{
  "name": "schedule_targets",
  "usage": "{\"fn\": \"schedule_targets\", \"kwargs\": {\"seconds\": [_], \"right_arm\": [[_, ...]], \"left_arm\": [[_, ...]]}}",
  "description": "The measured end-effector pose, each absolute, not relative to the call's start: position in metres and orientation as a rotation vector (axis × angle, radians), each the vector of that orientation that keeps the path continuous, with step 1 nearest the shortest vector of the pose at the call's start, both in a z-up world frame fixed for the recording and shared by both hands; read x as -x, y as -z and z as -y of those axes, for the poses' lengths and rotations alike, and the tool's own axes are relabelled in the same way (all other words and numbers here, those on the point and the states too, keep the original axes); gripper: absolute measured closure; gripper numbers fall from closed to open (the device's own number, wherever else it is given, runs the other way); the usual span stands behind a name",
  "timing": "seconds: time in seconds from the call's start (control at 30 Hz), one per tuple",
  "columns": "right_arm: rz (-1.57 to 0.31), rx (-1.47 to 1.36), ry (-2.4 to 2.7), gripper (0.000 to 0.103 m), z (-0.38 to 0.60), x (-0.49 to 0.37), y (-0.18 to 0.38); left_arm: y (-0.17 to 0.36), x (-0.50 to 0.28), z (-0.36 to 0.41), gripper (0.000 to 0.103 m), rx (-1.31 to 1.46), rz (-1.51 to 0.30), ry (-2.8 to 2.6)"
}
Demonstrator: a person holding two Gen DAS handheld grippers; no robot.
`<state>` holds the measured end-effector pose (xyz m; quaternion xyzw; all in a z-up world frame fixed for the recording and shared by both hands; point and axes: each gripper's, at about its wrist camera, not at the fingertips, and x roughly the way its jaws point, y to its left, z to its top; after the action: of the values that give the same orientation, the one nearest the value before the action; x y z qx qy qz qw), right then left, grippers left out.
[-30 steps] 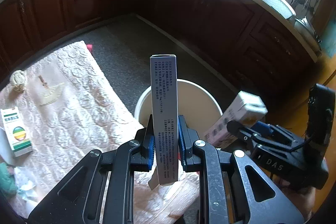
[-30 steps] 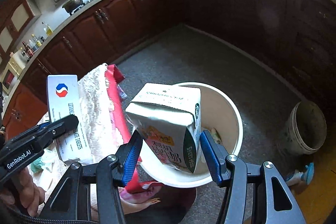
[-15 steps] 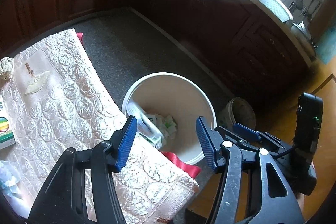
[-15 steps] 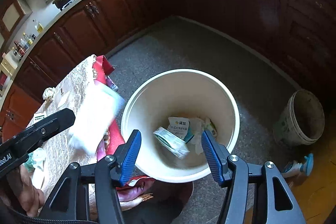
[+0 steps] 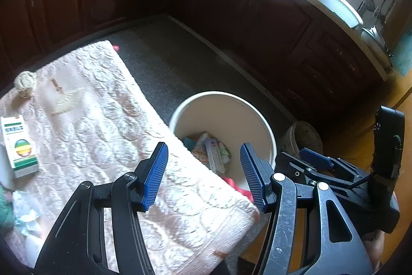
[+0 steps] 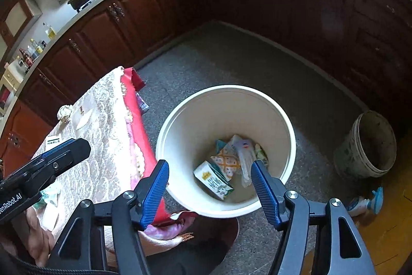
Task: Collect trash
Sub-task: 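Open both tools above the white bucket to drop box and carton, then move both open tools back over the table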
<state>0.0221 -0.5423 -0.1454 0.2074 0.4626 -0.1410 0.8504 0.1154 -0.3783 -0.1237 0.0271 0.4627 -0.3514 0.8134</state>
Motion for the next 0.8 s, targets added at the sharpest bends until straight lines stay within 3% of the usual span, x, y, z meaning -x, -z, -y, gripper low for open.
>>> {"fn": "schedule_targets", "kwargs": {"seconds": [0.8], "right_arm": [[-0.93,-0.321,0.129,0.032,0.435,-0.055,0.115]], "left_arm": [[0.096,-0.114,0.247,0.046,-0.024,-0.872,0.493]]}}
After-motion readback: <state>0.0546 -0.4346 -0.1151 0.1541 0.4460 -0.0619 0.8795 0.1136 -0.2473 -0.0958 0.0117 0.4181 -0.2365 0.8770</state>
